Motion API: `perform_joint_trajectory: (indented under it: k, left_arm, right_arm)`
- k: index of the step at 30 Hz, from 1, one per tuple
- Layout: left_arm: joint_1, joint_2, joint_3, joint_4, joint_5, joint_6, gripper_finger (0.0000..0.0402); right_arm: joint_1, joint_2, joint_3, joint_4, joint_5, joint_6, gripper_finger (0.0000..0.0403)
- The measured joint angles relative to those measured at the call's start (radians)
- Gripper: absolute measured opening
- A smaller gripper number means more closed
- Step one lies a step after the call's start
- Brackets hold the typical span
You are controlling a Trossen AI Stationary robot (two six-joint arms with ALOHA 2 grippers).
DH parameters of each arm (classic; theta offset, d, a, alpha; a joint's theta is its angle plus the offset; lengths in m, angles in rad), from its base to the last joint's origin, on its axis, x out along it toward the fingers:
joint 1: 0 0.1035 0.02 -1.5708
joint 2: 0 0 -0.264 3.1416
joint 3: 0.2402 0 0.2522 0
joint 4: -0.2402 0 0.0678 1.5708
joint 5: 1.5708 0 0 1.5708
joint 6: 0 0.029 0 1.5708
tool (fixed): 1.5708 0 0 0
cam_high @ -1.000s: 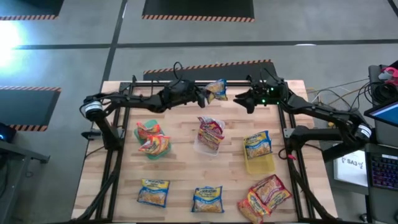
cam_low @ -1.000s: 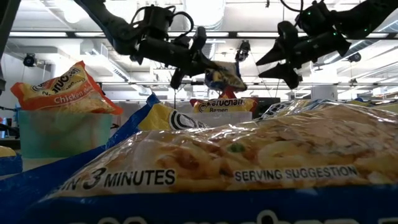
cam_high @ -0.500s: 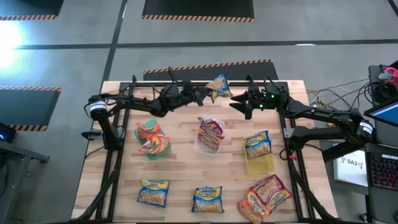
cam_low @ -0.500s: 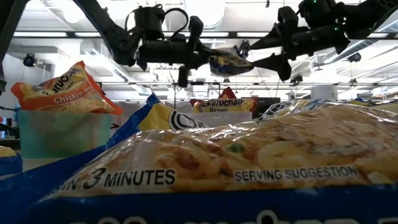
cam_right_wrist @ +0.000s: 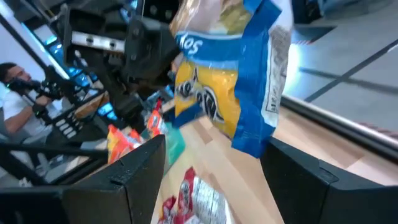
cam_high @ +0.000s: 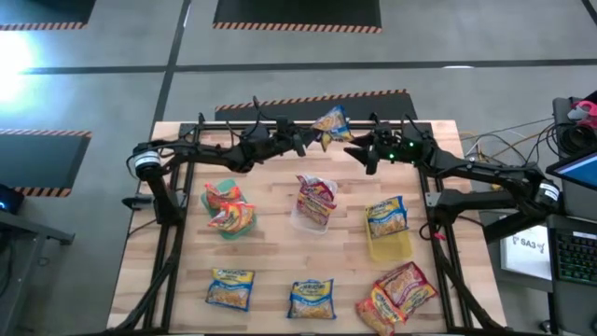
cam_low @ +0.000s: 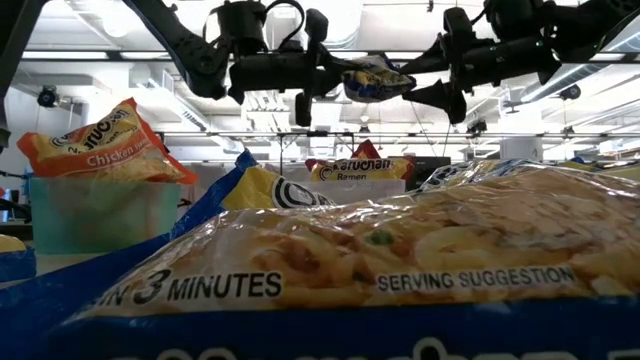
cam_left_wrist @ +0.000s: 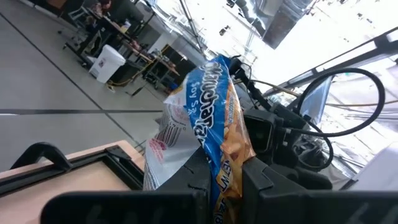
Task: Sort Maruchan noodles
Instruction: Put the blue noodle pack into the yellow bin
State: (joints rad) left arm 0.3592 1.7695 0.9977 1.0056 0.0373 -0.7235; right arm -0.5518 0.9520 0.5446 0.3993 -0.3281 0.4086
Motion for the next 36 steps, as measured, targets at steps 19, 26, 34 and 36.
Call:
perform_joint_trajectory:
  k: [19,26,34,36]
  left_arm:
    - [-0.029,0.0,0.001,0.094,0.08,-0.03,0.0013]
    - [-0.029,0.0,0.001,0.084,0.08,-0.03,0.0013]
    - [-0.048,0.0,0.001,0.067,0.084,-0.023,0.0013]
    - [-0.056,0.0,0.001,0.065,0.085,-0.021,0.0013]
  right_arm:
    - [0.0,0.0,0.0,0.113,0.066,-0.007,0.0247]
    - [0.0,0.0,0.0,0.167,0.044,-0.007,0.0247]
    - [0.0,0.0,0.0,0.219,0.008,-0.008,0.0247]
    - [0.0,0.0,0.0,0.231,0.007,-0.01,0.0247]
